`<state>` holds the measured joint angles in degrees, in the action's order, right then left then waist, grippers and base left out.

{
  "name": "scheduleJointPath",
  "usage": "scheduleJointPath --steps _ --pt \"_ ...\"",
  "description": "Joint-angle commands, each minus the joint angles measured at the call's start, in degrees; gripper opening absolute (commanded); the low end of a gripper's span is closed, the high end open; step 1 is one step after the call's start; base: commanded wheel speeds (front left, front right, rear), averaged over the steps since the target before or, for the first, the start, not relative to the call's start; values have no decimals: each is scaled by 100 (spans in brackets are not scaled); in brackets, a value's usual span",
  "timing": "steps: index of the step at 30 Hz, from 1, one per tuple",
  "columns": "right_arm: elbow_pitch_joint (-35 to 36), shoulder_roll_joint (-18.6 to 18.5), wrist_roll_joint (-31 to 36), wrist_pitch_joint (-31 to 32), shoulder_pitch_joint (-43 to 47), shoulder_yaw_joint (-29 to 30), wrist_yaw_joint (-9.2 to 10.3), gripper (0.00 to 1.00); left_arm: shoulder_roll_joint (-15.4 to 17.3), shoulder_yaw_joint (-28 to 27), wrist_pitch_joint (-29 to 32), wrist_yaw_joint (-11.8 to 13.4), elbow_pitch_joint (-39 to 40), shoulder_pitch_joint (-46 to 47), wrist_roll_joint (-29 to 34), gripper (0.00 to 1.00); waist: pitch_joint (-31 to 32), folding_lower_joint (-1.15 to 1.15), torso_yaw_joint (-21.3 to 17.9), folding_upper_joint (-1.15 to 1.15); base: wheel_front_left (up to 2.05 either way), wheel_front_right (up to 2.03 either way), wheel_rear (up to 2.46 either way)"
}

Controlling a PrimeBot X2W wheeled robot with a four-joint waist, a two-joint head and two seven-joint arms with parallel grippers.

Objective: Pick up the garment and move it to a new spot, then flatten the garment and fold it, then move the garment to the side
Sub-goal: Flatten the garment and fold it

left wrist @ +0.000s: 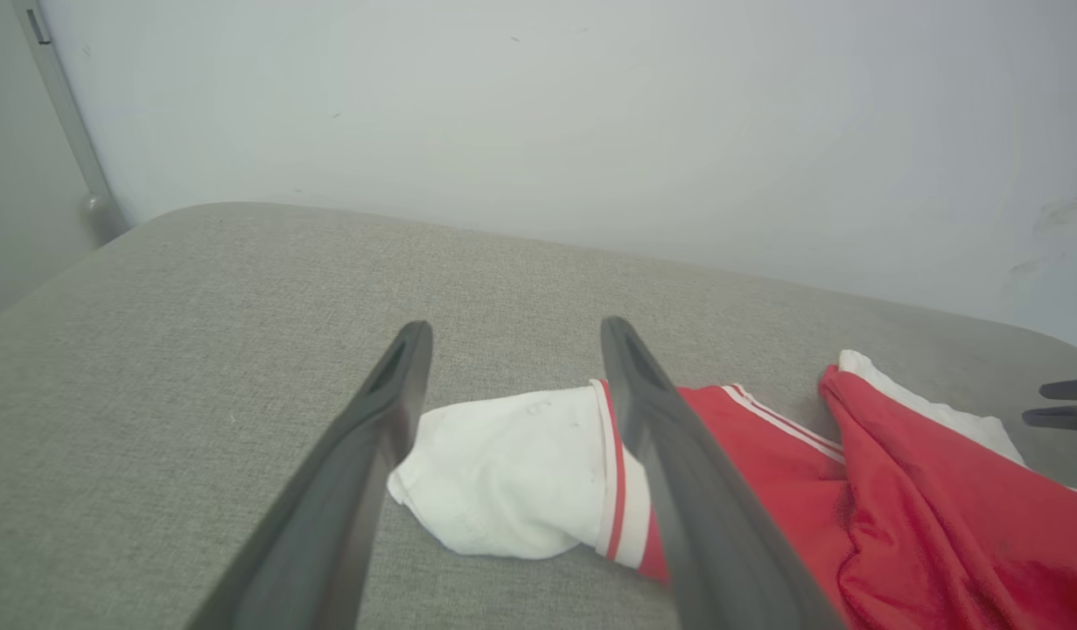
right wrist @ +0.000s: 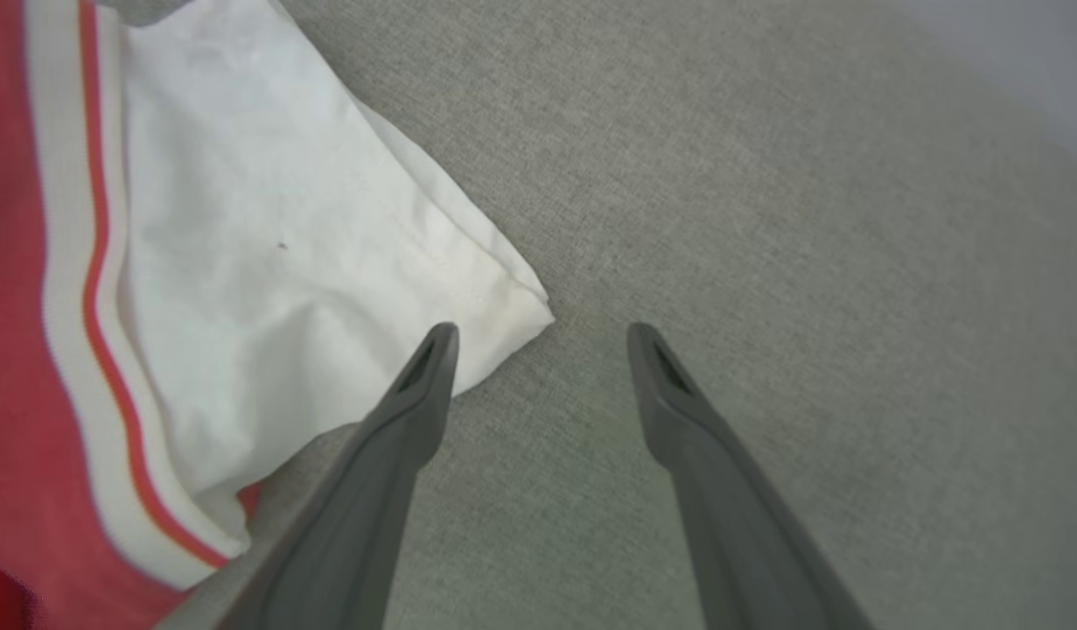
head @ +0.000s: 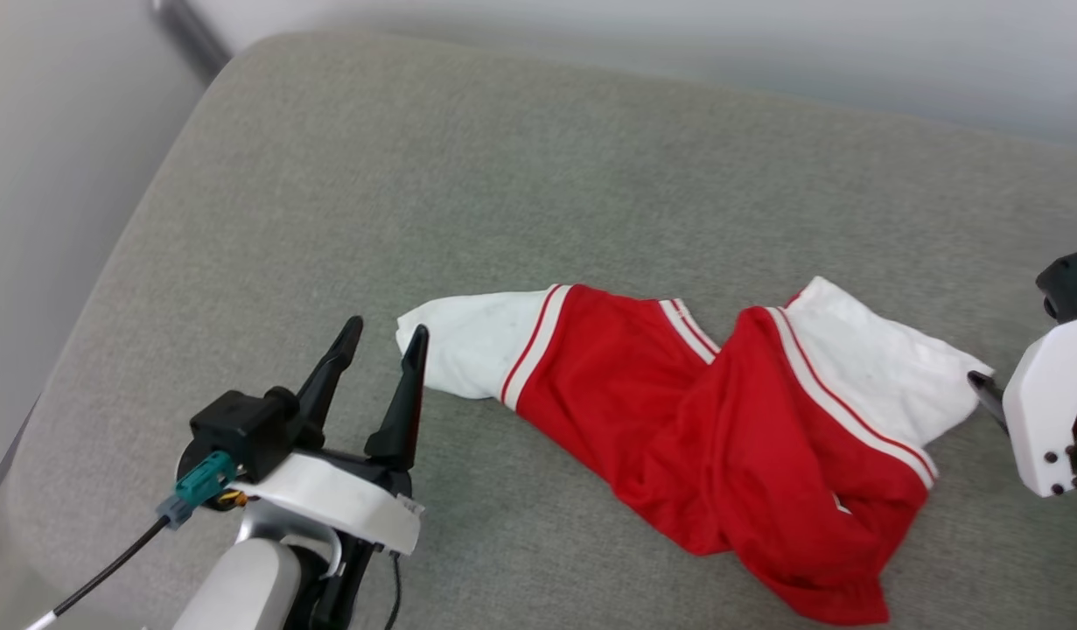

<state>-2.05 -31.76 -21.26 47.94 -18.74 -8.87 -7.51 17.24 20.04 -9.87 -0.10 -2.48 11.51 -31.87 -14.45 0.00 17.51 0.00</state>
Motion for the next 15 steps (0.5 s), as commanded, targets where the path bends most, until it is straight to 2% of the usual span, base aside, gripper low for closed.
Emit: scheduleJointPath --steps 1,6,13,14,15 --pt "-149 -48 -25 243 -184 24 4 100 -74 44 -46 -35 7 139 5 100 -282 0 266 0 0 0 0" --pt "-529 -160 35 689 -344 -37 3 100 -139 73 -114 -93 -93 310 -21 100 -516 0 514 0 0 0 0" --pt "-1044 0 -71 597 -31 -240 3 100 -211 88 -203 -123 -258 391 -54 100 -608 0 638 0 0 0 0" --pt "-1068 14 -128 527 25 -331 1 27 -211 87 -213 -118 -280 398 -52 100 -598 0 633 0 0 0 0" --pt "-1121 44 -199 471 76 -325 -6 0 -207 82 -226 -110 -306 392 -47 100 -575 0 616 0 0 0 0"
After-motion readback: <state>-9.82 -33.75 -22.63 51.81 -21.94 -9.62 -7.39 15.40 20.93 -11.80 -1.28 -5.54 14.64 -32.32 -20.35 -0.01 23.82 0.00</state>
